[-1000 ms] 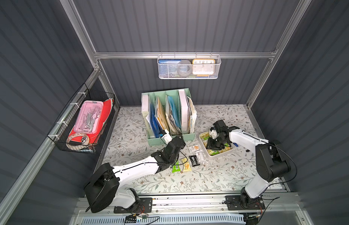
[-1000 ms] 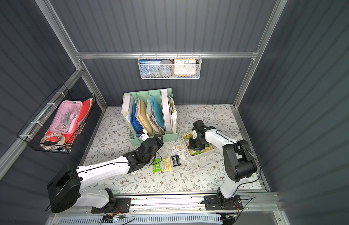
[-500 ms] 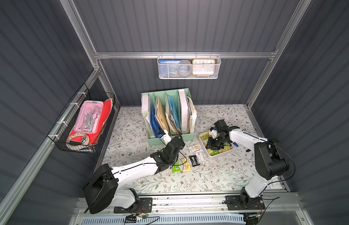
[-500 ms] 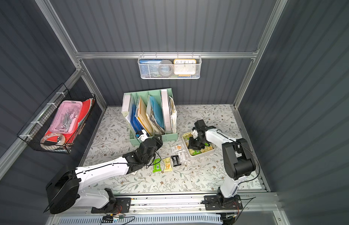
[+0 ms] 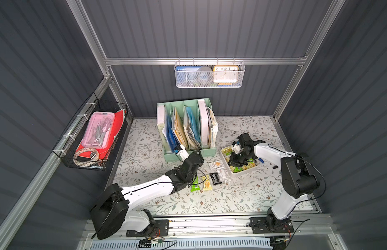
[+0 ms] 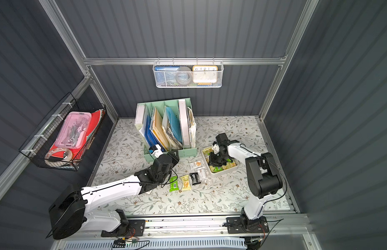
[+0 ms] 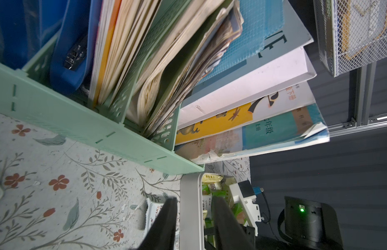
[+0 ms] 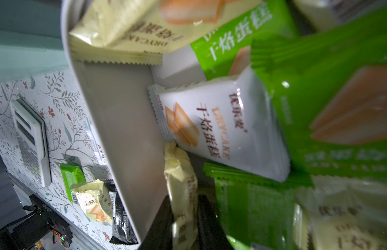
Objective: Take the cookies out of the storage box
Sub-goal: Pick up the cookie from the storage box.
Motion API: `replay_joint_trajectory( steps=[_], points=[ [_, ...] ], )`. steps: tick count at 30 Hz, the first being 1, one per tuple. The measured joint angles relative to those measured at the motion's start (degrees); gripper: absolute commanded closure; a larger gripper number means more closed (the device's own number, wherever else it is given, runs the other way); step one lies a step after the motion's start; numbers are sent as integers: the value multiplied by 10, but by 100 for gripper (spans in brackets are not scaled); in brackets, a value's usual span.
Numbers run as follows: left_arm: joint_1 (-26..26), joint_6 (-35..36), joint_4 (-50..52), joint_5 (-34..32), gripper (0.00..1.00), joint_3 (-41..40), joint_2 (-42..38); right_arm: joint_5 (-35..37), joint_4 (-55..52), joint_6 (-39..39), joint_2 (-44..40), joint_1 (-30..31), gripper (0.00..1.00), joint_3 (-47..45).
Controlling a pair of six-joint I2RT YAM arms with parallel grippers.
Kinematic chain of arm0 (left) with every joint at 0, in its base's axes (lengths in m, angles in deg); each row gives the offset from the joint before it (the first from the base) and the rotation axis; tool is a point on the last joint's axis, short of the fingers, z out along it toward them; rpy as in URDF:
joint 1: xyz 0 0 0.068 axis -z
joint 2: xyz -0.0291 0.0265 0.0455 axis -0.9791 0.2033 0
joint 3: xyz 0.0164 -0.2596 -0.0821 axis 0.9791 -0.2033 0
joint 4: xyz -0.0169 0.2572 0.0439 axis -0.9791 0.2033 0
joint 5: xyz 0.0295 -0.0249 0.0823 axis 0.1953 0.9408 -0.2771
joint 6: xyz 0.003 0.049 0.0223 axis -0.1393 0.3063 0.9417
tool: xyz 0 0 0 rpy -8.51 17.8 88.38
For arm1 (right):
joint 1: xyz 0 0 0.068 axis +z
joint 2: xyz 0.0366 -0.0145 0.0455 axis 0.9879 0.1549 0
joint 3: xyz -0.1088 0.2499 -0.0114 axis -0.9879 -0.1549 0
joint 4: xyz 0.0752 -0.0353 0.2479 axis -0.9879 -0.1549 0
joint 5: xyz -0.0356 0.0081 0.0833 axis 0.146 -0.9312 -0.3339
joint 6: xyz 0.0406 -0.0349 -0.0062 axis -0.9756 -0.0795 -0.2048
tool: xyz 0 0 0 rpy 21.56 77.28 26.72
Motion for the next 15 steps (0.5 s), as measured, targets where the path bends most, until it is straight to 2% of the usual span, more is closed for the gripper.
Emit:
replay_joint_trajectory(
  steps=[7,15],
  points=[
    [0,-2,3,-3,67,0,-10,5,-14,0,-28,-7,80,0],
    [0,-21,27,-15,68,-8,-21,12,-23,-6,-97,-22,81,-2]
  ],
)
